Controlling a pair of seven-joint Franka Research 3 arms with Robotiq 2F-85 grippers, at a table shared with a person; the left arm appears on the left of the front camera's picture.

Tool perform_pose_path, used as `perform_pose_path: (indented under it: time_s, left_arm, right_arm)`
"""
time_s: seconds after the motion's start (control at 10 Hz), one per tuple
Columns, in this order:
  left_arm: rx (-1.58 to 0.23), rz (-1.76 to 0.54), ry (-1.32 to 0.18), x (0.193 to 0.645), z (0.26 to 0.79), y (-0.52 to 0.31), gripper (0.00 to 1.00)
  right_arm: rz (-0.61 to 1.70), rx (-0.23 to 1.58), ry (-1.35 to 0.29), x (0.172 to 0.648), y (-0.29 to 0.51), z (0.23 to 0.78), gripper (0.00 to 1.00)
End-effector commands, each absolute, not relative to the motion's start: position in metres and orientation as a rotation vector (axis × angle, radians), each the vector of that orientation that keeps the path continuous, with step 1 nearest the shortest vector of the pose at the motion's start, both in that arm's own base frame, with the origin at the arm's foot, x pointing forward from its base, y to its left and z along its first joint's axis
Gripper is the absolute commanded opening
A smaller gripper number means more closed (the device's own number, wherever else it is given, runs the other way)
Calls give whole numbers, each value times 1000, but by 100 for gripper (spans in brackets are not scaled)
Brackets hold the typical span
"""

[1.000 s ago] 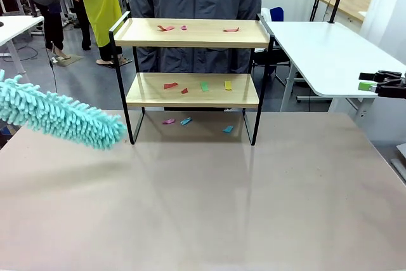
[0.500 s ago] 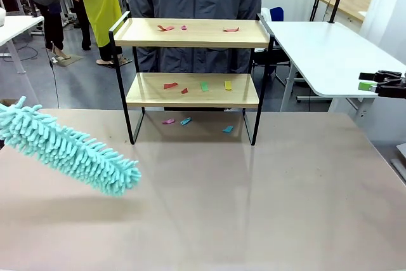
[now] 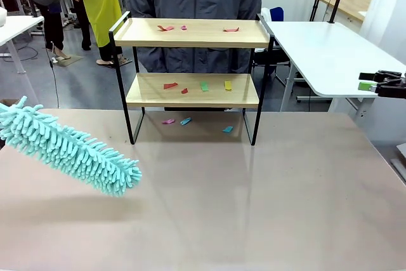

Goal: Clean the shelf.
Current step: Clean the specific section of the Shelf indicated by the human with the Duster.

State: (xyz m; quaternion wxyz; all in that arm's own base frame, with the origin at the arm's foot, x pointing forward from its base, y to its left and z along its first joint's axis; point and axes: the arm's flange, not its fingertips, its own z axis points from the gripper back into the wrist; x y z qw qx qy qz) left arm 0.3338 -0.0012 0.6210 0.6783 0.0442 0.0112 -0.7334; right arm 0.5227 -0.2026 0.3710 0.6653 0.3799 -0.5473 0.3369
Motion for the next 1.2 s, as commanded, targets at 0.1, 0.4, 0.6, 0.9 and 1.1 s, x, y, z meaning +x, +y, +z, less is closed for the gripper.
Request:
perform_pose_path:
  time_s: [0.1, 0.4, 0.6, 0.9, 1.1]
  left_arm:
    - [116, -1659, 26, 332, 623, 1, 13]
    - [116, -1659, 26, 332, 623, 1, 13]
    - [116, -1659, 26, 332, 623, 1, 13]
    - [116, -1659, 26, 332, 623, 1, 13]
    - [116, -1659, 26, 332, 623, 1, 13]
  right_arm:
    - [766, 856, -1241, 523, -201, 374, 100]
    - [766, 856, -1241, 523, -201, 374, 100]
    - [766, 856, -1241, 523, -201, 374, 100]
    - [766, 856, -1241, 523, -201, 374, 100]
    - [766, 856, -1241, 523, -201, 374, 100]
